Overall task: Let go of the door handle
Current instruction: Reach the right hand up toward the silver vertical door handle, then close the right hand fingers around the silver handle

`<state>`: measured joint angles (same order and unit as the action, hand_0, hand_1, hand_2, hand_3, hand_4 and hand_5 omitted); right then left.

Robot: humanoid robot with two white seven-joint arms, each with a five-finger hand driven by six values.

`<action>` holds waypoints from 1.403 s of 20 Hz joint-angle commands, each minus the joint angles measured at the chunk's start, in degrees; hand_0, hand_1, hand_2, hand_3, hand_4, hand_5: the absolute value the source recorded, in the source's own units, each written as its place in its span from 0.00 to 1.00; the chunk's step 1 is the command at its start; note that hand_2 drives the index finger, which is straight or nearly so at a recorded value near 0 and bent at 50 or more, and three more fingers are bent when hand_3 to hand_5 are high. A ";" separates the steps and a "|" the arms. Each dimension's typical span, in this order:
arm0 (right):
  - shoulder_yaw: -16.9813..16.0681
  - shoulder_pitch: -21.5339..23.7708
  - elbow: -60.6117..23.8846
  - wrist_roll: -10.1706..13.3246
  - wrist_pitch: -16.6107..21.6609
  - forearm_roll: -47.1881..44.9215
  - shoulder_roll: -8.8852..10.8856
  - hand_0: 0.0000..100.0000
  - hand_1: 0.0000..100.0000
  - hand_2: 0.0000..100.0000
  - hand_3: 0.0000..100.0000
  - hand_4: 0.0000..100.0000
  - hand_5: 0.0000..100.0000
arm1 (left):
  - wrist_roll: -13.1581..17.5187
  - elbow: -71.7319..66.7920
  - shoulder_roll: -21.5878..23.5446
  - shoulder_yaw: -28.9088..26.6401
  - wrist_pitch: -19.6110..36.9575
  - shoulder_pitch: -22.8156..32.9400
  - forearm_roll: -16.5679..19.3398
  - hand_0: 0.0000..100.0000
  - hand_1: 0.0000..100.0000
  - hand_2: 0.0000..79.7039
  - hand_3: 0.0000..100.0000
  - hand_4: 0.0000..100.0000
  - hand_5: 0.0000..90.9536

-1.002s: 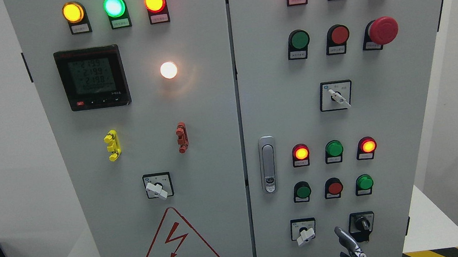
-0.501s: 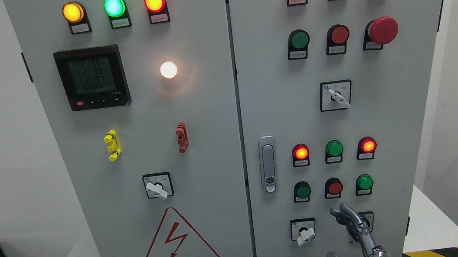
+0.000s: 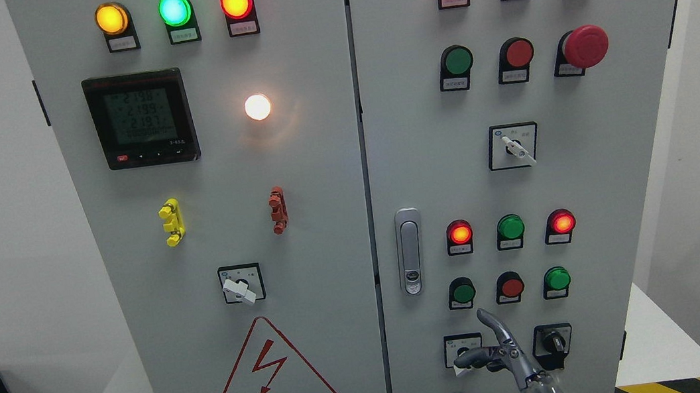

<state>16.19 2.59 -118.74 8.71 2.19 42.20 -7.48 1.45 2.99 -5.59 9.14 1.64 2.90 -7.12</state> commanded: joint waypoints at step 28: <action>3.67 -14.89 14.85 -0.01 -9.57 31.09 -0.34 0.50 0.26 0.00 0.71 0.66 0.62 | 0.05 0.00 -0.03 0.00 -0.06 0.00 0.00 0.00 0.00 0.06 0.11 0.00 0.00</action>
<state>20.69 -11.10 -108.11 8.72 -7.29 70.21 -7.72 1.45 2.99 -5.57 9.14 1.66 2.90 -7.12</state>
